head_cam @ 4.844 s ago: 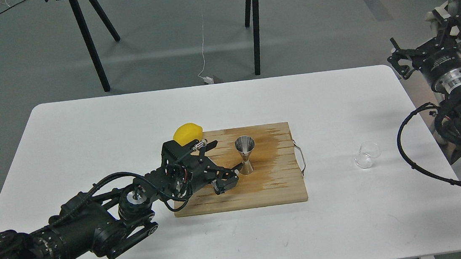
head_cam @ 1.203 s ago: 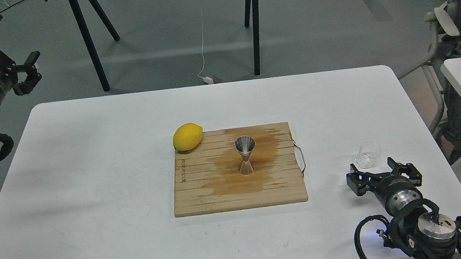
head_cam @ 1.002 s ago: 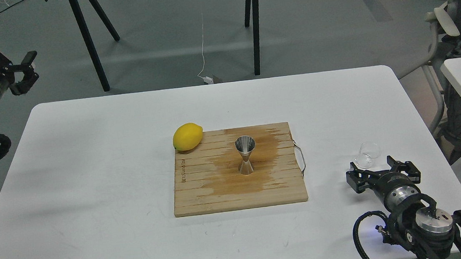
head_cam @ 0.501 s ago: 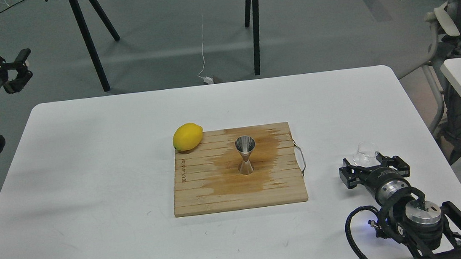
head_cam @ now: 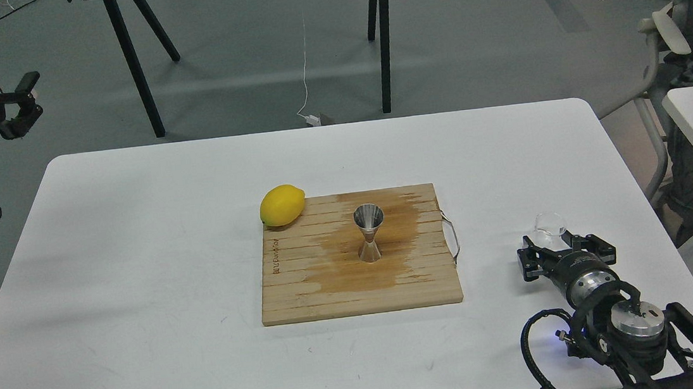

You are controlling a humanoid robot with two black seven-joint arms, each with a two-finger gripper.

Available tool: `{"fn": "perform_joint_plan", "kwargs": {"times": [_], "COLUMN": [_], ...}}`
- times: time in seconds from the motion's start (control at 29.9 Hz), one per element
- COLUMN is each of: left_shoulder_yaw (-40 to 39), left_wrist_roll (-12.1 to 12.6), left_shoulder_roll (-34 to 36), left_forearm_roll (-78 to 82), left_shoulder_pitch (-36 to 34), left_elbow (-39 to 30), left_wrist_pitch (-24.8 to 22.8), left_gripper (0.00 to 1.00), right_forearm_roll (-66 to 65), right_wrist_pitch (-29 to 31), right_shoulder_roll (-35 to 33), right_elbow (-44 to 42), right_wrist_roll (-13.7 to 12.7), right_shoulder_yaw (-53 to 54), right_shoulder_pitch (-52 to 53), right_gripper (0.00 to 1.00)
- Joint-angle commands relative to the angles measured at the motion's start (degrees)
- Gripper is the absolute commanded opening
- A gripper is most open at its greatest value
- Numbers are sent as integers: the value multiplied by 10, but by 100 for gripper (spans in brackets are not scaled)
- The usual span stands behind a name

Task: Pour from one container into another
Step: 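Lower the right gripper and grasp the small clear glass cup, then lift the glass cup and move it above the jigger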

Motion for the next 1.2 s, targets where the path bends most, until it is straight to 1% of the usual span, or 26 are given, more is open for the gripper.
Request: {"fn": "perform_joint_plan", "kwargs": {"times": [0.0,0.1,0.2,0.3,0.47,0.57,0.7,0.84,0.94,1.04,1.17], "left_shoulder_yaw": [0,-1,-1,-2,-2,-2,-2,-1,-1,-1,-2], "left_wrist_roll": [0,0,0,0,-2,-3,-3,-3,-3,-3,-3], "left_shoulder_roll": [2,3,3,4,6,6,6,6,6,7,11], "left_forearm_roll": [0,0,0,-1,-2,-2,-2,-2,-2,-2,-2], "left_shoulder_pitch": [0,0,0,0,0,0,0,0,0,0,0], "left_elbow": [0,0,0,0,2,2,3,2,3,2,2], "left_wrist_pitch": [0,0,0,0,0,0,0,0,0,0,0], "left_gripper": [99,99,99,99,99,99,99,99,99,99,99], "right_forearm_roll": [0,0,0,0,-1,-1,-1,0,-1,-1,-6], "right_wrist_pitch": [1,1,8,12,18,20,20,17,10,-15,-33], "right_shoulder_roll": [0,-1,-2,-2,-2,-2,-2,0,-2,-3,-2], "right_elbow": [0,0,1,1,0,-1,2,14,57,108,146], "right_wrist_roll": [1,1,3,4,4,4,4,4,4,4,4], "right_shoulder_yaw": [0,-1,-1,-1,-2,-2,-2,-2,-2,-1,-3], "right_shoulder_pitch": [3,6,6,6,6,6,6,10,10,6,13], "right_gripper": [64,63,57,54,28,22,19,19,19,19,19]}}
